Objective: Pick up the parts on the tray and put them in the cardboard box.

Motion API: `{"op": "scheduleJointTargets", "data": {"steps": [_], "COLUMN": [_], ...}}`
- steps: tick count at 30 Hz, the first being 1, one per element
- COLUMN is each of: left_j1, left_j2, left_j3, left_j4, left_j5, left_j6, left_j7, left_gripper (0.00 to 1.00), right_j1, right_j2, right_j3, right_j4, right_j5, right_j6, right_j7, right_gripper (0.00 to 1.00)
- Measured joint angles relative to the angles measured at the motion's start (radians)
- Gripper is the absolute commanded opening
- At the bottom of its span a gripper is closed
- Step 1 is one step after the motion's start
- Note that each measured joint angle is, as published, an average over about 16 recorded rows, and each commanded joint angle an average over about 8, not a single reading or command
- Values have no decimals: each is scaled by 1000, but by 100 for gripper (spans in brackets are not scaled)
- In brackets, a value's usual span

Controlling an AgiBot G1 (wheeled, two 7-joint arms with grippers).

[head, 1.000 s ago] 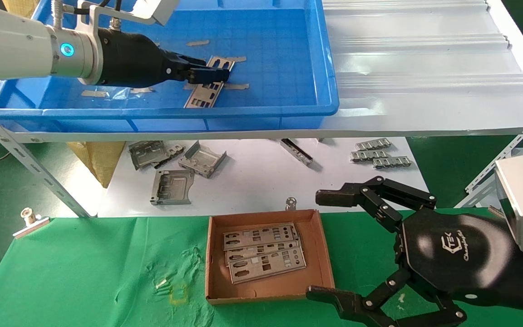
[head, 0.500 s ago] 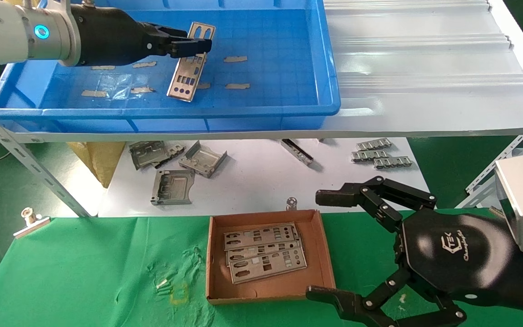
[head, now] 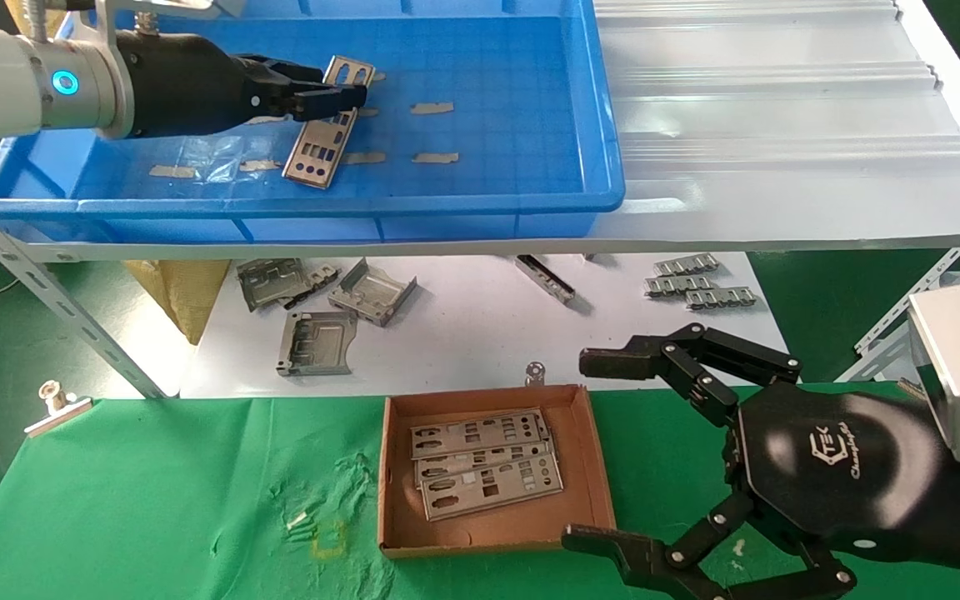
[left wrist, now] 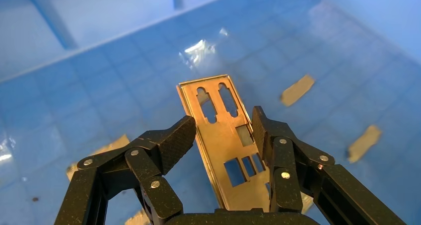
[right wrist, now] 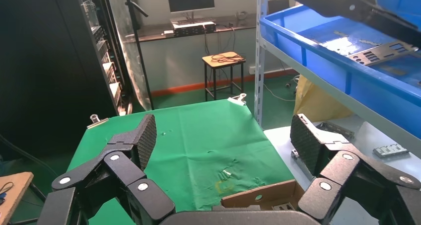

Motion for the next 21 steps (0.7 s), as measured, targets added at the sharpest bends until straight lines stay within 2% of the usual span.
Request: {"op": "scheduleJointTargets", "data": {"steps": [2, 3, 21], "left_j1": [-3, -5, -37], "left_j2": [6, 9, 26], "left_j3": [1, 1, 6], "left_j4": [19, 28, 100], "left_j5": [2, 2, 9], "left_j6": [-2, -3, 13], "left_j7": [16, 24, 123], "left_gripper": [99, 100, 100], "right_j1": [0, 0, 0], "right_j2": [0, 0, 0], "right_j3": [0, 0, 0], "right_j4": [0, 0, 0], "right_j5": [0, 0, 0], "right_j6": [0, 0, 0], "right_j7": [0, 0, 0], "right_gripper": [100, 100, 100]}}
